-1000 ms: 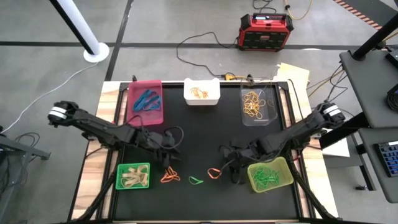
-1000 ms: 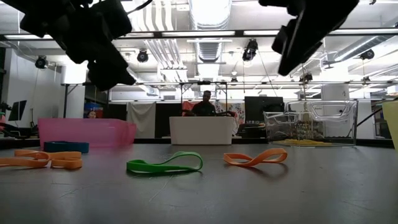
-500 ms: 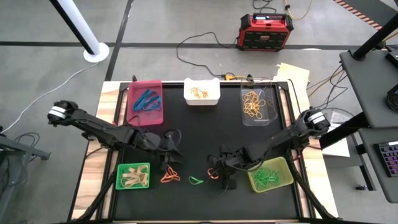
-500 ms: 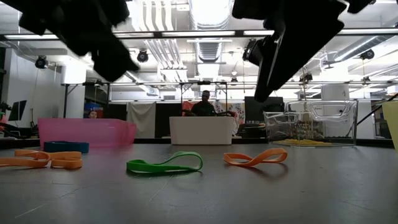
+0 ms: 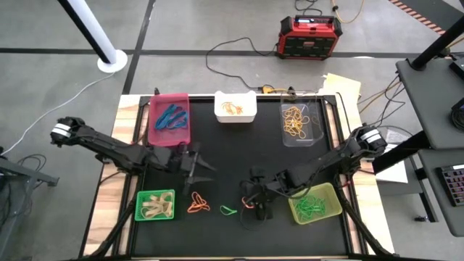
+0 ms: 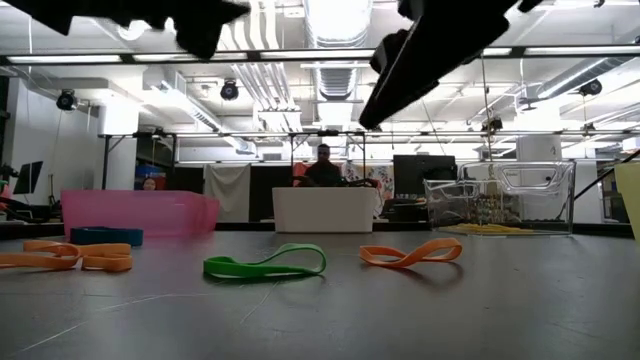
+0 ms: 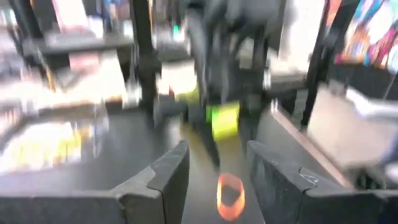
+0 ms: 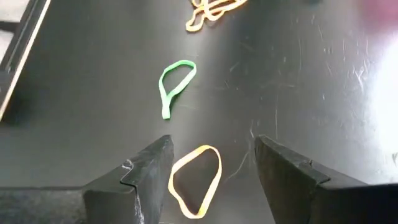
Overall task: Sort rubber bands into baskets
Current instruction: Put the orange rubber band into the white bin
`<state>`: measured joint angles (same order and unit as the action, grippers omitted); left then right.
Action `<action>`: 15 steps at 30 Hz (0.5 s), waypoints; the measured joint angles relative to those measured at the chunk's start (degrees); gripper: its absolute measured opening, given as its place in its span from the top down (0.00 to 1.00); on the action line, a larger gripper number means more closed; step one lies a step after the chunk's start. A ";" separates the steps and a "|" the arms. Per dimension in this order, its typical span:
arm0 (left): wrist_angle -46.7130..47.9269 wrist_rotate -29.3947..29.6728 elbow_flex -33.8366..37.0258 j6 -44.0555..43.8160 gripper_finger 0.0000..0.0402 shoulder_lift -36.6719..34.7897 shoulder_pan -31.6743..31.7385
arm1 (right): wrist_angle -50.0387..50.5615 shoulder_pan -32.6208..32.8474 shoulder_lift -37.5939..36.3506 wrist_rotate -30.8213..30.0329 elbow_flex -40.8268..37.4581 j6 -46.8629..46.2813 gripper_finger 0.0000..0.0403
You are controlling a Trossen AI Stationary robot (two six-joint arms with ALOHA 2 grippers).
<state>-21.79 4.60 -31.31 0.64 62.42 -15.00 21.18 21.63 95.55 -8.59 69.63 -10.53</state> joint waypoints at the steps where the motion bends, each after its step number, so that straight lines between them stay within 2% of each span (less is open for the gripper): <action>1: -3.25 -0.02 0.00 1.05 0.64 0.77 0.00 | 0.02 0.03 -0.25 -0.27 -0.33 0.60 0.46; 5: -8.23 0.32 0.04 8.06 0.64 4.21 0.77 | 0.19 -0.29 -1.34 -0.57 -2.10 1.55 0.46; 9: -8.69 -0.50 -0.03 13.45 0.64 6.08 5.48 | 0.24 -2.15 -2.91 -0.55 -4.35 0.79 0.46; 12: -7.32 -8.31 -0.17 16.07 0.64 5.00 12.24 | -1.46 -4.46 -4.76 -1.99 -6.08 0.47 0.46; 15: -2.33 -15.80 -0.22 14.80 0.64 0.91 19.98 | -3.71 -6.79 -6.45 -2.21 -7.68 0.51 0.46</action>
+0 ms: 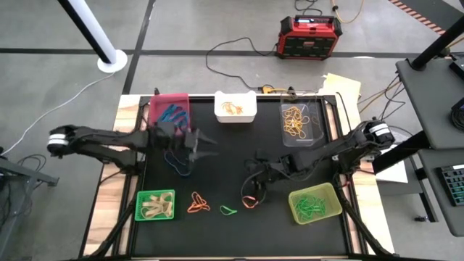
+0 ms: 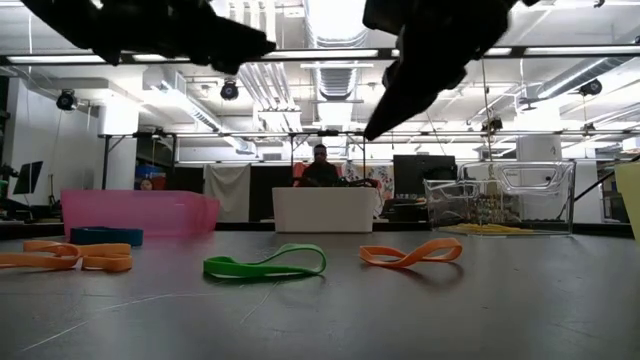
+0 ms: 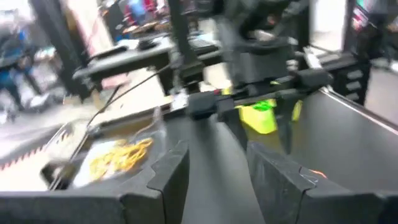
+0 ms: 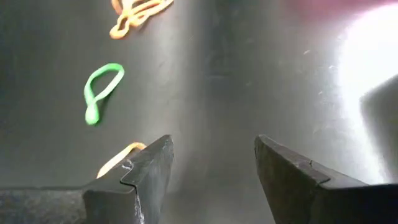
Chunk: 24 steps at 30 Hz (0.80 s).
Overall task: Sort rubber bands into baskets
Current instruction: Put the orange rubber band into the white bin
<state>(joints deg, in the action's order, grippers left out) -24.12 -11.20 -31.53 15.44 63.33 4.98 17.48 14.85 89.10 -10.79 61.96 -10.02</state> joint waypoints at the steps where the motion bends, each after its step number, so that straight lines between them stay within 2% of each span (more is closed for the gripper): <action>1: 2.05 -1.36 0.00 -1.61 0.64 -1.79 2.24 | -0.73 -0.53 -0.20 0.01 -0.15 0.00 0.46; 3: 6.55 -4.49 0.00 -4.82 0.64 -5.46 5.05 | -0.64 -1.09 -0.58 0.19 -0.37 0.39 0.46; 5: 10.14 -7.11 0.17 -6.92 0.64 -9.04 5.24 | -1.55 -1.22 -0.58 0.27 -0.37 0.68 0.46; 12: 15.79 -7.56 0.17 -13.14 0.65 -17.00 0.40 | -1.42 0.41 0.74 0.66 -0.53 -1.73 0.46; 20: 20.88 -7.32 0.22 -22.77 0.65 -16.42 -2.24 | -2.62 5.17 1.82 0.43 -0.48 -5.89 0.46; 24: 20.80 -7.26 0.24 -24.15 0.65 -14.72 -2.22 | -5.48 6.28 4.68 0.26 -0.41 -4.52 0.46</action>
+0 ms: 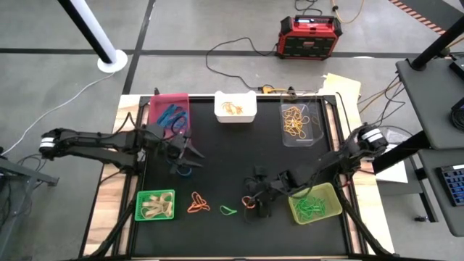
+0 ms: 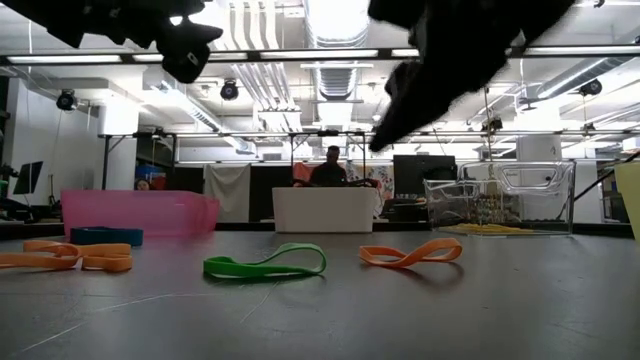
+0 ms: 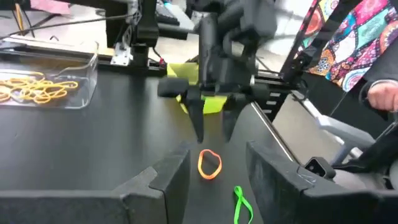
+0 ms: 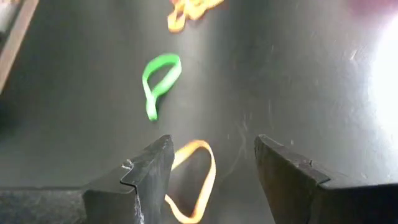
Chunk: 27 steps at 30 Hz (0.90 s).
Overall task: Sort rubber bands into baskets
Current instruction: Put the orange rubber band into the white bin
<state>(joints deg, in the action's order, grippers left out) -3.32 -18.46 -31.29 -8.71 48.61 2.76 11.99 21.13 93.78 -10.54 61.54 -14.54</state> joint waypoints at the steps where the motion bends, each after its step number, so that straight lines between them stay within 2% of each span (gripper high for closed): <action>1: -0.61 0.00 0.00 0.01 0.65 0.56 -0.03 | -0.14 0.03 1.11 -0.02 -0.02 0.78 0.46; 11: -3.99 0.04 0.04 0.14 0.65 3.64 -0.04 | -3.81 -0.13 10.42 0.04 -0.05 5.63 0.47; 15: -4.33 0.04 0.03 1.13 0.65 4.48 -0.06 | -5.48 -0.16 12.84 0.66 -0.05 5.97 0.52; 19: -5.29 0.05 0.02 2.12 0.65 5.29 -0.06 | -5.73 -0.41 13.07 0.87 -0.05 6.68 0.66; 24: -7.15 0.07 0.02 2.42 0.65 6.60 -0.06 | -5.73 -1.48 13.05 0.88 -0.14 8.59 0.93; 27: -7.21 0.07 0.02 3.23 0.65 7.28 -0.06 | -5.65 -2.12 12.88 0.88 -0.17 9.26 0.97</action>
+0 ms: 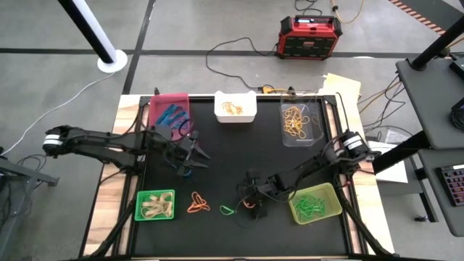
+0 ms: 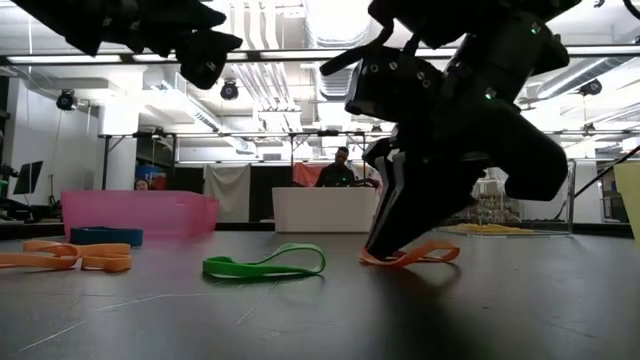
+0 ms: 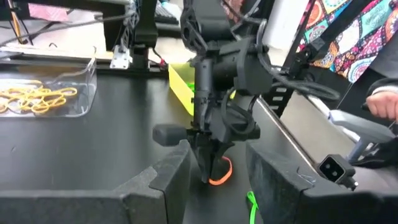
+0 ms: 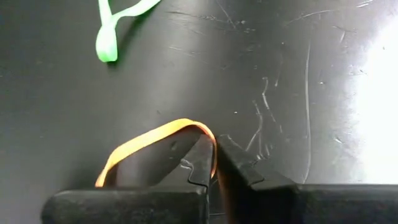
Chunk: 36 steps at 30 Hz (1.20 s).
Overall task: Sort rubber bands into baskets
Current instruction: Put the orange rubber band into the white bin
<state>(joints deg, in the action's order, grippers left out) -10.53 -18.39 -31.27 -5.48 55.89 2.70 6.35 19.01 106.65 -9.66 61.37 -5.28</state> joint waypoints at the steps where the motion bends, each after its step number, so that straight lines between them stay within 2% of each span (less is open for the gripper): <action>1: 0.16 0.00 0.00 0.11 0.65 0.23 0.00 | 0.16 -0.15 -0.26 -0.03 -0.06 0.23 0.97; 8: -0.89 0.00 0.00 0.53 0.65 2.03 0.00 | 1.02 -1.74 -5.47 -2.49 -0.21 1.48 0.98; 10: -1.25 0.02 0.00 1.36 0.65 2.15 0.02 | 0.78 -2.71 -7.84 -5.81 -0.11 2.29 0.98; 12: -1.31 0.02 0.00 3.64 0.65 2.11 0.02 | 0.96 -4.22 -10.24 -11.93 -0.08 4.35 0.98; 16: -0.97 0.89 0.00 10.18 0.65 0.68 0.09 | -0.28 -10.21 -14.39 -23.45 -0.06 7.49 0.98; 18: -0.51 3.93 -0.02 13.92 0.65 -0.18 0.09 | -2.47 -15.02 -15.61 -26.11 -0.02 7.73 0.98; 20: 0.47 9.60 -0.02 17.57 0.65 -1.08 0.13 | -5.30 -20.68 -16.11 -26.32 0.01 7.92 0.98; 23: 1.13 19.43 -0.02 22.17 0.65 -2.22 0.20 | -12.62 -29.72 -15.53 -21.46 0.01 8.73 0.98; 27: 2.12 28.65 -0.02 25.48 0.65 -2.87 0.20 | -22.53 -41.08 -13.32 -8.35 0.01 6.03 0.98; 30: 2.19 29.77 -0.02 25.48 0.65 -2.76 0.22 | -26.68 -47.20 -11.21 1.45 0.01 0.70 0.98; 32: 2.18 29.59 -0.02 24.38 0.65 -2.43 0.24 | -28.56 -49.67 -9.67 5.92 0.01 -3.34 0.98; 36: 2.24 29.42 -0.02 21.24 0.65 -1.27 0.24 | -28.54 -51.04 -7.00 6.93 0.01 -7.88 0.96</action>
<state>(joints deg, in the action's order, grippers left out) -8.29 11.03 -31.29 15.75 54.62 2.94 -22.19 -32.03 99.66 -2.73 61.39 -13.16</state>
